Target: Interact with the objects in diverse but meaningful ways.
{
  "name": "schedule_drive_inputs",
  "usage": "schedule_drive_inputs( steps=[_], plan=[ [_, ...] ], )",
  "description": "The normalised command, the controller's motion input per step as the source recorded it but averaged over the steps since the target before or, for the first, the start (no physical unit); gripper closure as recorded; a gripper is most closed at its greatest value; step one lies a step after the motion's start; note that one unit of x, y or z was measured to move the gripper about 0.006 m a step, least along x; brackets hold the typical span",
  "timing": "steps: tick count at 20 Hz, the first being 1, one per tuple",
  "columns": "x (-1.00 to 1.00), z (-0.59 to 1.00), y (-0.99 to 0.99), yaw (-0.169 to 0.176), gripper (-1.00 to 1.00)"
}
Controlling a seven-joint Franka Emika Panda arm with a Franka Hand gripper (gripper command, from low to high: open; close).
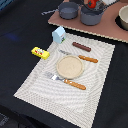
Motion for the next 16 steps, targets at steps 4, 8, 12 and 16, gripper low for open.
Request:
schedule_drive_inputs(
  steps=[4,8,12,16],
  plan=[
    [0.06,0.01,0.15,-0.012,-1.00],
    [0.05,0.09,0.18,0.000,-1.00],
    [0.04,0.20,0.17,0.000,-1.00],
    [0.01,0.19,0.15,0.000,-1.00]
  ],
)
